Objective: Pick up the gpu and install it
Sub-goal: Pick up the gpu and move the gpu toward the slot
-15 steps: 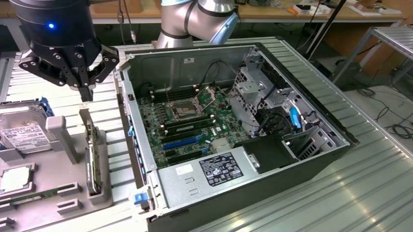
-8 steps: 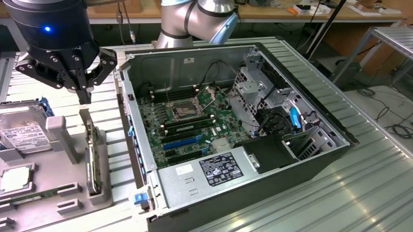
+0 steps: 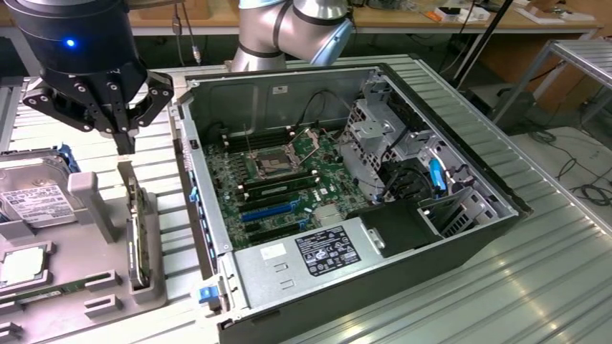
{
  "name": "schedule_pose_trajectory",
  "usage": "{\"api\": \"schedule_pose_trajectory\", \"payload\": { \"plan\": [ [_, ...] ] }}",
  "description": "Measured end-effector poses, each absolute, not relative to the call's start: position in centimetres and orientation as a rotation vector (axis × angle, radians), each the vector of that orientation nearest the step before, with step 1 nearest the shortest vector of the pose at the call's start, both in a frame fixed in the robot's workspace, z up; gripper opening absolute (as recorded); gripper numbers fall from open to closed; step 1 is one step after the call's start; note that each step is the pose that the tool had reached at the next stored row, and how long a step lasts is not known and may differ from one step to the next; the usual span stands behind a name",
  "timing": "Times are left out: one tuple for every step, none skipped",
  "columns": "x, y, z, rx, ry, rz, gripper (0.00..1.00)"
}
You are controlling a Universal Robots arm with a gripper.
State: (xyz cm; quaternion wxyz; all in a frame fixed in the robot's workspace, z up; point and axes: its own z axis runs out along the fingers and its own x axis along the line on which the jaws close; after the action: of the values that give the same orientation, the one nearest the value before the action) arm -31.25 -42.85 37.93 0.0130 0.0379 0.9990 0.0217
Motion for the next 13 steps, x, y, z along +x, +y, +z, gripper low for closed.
{"api": "schedule_pose_trajectory", "payload": {
  "plan": [
    [-31.25,-42.85,37.93,0.118,3.113,0.068,0.11],
    [-31.25,-42.85,37.93,0.118,3.113,0.068,0.11],
    [-31.25,-42.85,37.93,0.118,3.113,0.068,0.11],
    [-31.25,-42.85,37.93,0.118,3.112,0.068,0.11],
    [-31.25,-42.85,37.93,0.118,3.113,0.068,0.17],
    [-31.25,-42.85,37.93,0.118,3.113,0.068,0.24],
    [-31.25,-42.85,37.93,0.118,3.113,0.068,0.30],
    [-31.25,-42.85,37.93,0.118,3.113,0.068,0.30],
    [-31.25,-42.85,37.93,0.118,3.113,0.068,0.42],
    [-31.25,-42.85,37.93,0.118,3.113,0.068,0.42],
    [-31.25,-42.85,37.93,0.118,3.113,0.068,0.42],
    [-31.25,-42.85,37.93,0.118,3.113,0.068,0.42],
    [-31.25,-42.85,37.93,0.118,3.113,0.068,0.42]
  ]
}}
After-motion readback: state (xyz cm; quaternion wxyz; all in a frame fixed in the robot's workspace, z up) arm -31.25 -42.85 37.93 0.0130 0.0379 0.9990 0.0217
